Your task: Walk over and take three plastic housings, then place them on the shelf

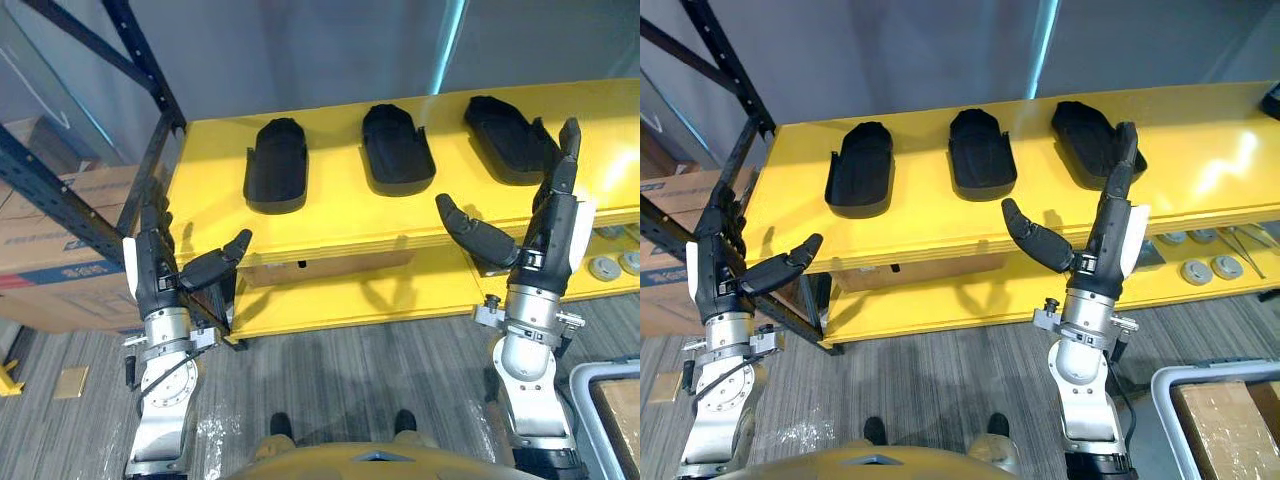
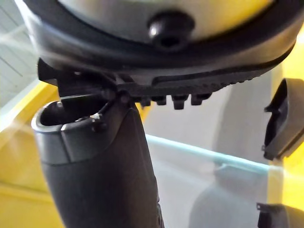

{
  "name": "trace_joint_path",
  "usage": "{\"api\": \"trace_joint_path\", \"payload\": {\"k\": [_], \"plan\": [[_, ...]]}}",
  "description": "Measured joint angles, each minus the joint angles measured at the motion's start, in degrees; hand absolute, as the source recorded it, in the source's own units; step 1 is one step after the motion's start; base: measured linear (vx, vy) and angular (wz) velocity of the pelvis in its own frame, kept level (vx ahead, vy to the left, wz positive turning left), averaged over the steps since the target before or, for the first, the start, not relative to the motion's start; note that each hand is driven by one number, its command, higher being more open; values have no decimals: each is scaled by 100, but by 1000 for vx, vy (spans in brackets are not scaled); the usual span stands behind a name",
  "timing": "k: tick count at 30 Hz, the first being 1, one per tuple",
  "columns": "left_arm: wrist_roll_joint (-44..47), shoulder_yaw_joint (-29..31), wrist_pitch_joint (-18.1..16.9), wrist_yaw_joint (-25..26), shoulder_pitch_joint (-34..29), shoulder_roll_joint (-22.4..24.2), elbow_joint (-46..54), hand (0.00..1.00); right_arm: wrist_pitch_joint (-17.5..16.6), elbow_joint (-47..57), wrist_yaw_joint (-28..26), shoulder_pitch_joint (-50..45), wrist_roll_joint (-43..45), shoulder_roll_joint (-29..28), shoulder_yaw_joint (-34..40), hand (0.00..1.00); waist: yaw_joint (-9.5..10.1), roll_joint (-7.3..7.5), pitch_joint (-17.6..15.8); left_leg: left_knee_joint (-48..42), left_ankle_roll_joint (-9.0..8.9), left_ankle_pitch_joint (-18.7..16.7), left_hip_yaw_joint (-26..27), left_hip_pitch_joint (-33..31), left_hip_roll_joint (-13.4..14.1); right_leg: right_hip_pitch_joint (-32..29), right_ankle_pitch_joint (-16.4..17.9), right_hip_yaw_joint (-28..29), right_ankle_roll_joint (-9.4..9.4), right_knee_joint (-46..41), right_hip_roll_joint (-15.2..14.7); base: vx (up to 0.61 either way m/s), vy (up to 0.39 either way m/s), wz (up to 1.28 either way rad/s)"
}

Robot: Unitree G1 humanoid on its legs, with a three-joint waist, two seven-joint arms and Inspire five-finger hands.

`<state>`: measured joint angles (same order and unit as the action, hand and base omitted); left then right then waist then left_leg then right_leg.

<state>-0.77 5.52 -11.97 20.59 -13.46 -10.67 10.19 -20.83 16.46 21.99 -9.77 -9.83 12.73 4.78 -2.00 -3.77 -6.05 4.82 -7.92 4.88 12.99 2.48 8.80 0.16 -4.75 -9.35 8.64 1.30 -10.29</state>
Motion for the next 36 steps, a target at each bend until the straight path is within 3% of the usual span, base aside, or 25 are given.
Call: {"api": "trace_joint_path", "payload": {"k": [7,9,16,20,30,36], "plan": [[-185,-8,78,343,742,-164,-731,100,-17,-3,-480,-193,240,147,49,100,-178,-44,-16,-5,15,0,146,-307,-16,-462,-67,210,3,-36,1,-1,-1,-12],[-185,-22,91,502,1075,-164,-1046,100,-18,-4,-545,-117,245,379,21,100,-275,-140,-94,-6,37,21,143,-409,-35,-625,-66,241,3,-144,-15,0,0,0],[-182,-44,224,797,1673,-251,-1541,100,-14,-4,-692,185,407,795,13,100,-348,-383,-499,-30,50,30,196,-408,-40,-759,4,337,-31,-341,-15,-5,0,-5],[-184,-103,373,1036,2160,-624,-2269,100,-4,-1,-796,412,454,840,-172,100,-457,-350,-727,-79,54,30,208,-457,-33,-942,151,405,-63,-630,-21,-30,-3,-3],[-153,-208,509,1791,2966,-746,-3006,100,18,-2,-872,513,457,887,-453,100,-471,-273,-1029,-192,75,38,253,-517,-33,-1145,245,513,-87,-938,-35,-11,0,-3],[-131,-208,512,2142,3143,-749,-3053,100,18,-1,-870,560,456,844,-466,100,-526,-197,-1237,-374,110,-44,283,-611,-26,-1217,247,586,-46,-1005,-43,-24,2,-3]]}}
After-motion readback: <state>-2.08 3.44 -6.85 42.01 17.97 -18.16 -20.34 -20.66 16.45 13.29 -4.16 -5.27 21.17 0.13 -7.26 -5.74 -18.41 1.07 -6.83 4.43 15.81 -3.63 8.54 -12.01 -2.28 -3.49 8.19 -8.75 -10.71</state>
